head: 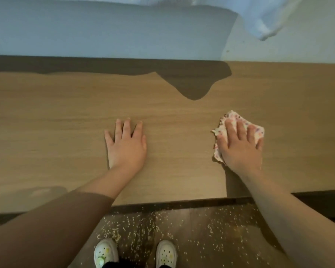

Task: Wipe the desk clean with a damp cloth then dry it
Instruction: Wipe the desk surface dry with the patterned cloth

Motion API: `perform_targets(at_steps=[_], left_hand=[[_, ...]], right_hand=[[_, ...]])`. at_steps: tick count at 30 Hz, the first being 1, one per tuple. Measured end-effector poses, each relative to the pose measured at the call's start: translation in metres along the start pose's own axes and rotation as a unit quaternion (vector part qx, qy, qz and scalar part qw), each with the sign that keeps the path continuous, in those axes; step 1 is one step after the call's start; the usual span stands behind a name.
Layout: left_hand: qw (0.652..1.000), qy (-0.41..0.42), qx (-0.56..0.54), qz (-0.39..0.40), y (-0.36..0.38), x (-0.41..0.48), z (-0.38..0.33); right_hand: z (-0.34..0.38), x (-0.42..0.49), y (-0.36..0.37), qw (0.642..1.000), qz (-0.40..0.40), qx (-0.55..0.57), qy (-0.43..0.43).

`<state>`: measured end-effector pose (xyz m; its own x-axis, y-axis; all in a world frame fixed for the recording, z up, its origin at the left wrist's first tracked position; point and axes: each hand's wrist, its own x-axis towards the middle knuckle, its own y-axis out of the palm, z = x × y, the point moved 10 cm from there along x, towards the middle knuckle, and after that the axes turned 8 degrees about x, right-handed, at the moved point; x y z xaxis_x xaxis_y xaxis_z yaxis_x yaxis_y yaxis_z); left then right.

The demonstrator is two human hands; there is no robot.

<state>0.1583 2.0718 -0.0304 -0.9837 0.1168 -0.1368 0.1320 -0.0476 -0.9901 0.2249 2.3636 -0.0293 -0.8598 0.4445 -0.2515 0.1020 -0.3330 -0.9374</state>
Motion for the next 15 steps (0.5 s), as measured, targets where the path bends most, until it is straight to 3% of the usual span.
perform_targets(at_steps=[2,6,8,10,13,15], left_hand=[[1.000,0.020,0.001,0.010,0.002,-0.015,-0.013],[1.000,0.015,0.009,0.025,0.009,-0.035,-0.030],[0.999,0.032,0.026,0.019,0.010,-0.042,-0.034],[0.999,0.044,0.028,0.017,0.009,-0.044,-0.032],[0.999,0.035,0.033,0.005,0.007,-0.044,-0.033],[0.999,0.030,0.031,-0.003,0.005,-0.044,-0.034]], right_hand=[[0.015,-0.030,0.014,0.999,0.009,-0.030,-0.013],[0.111,-0.120,0.064,0.968,0.057,-0.034,-0.244],[0.109,-0.125,0.062,0.957,0.069,-0.049,-0.277],[0.062,-0.096,0.044,0.970,0.046,-0.067,-0.228],[-0.037,-0.048,0.006,0.999,0.003,-0.017,-0.034],[-0.055,-0.045,-0.001,0.999,-0.013,-0.017,0.029]])
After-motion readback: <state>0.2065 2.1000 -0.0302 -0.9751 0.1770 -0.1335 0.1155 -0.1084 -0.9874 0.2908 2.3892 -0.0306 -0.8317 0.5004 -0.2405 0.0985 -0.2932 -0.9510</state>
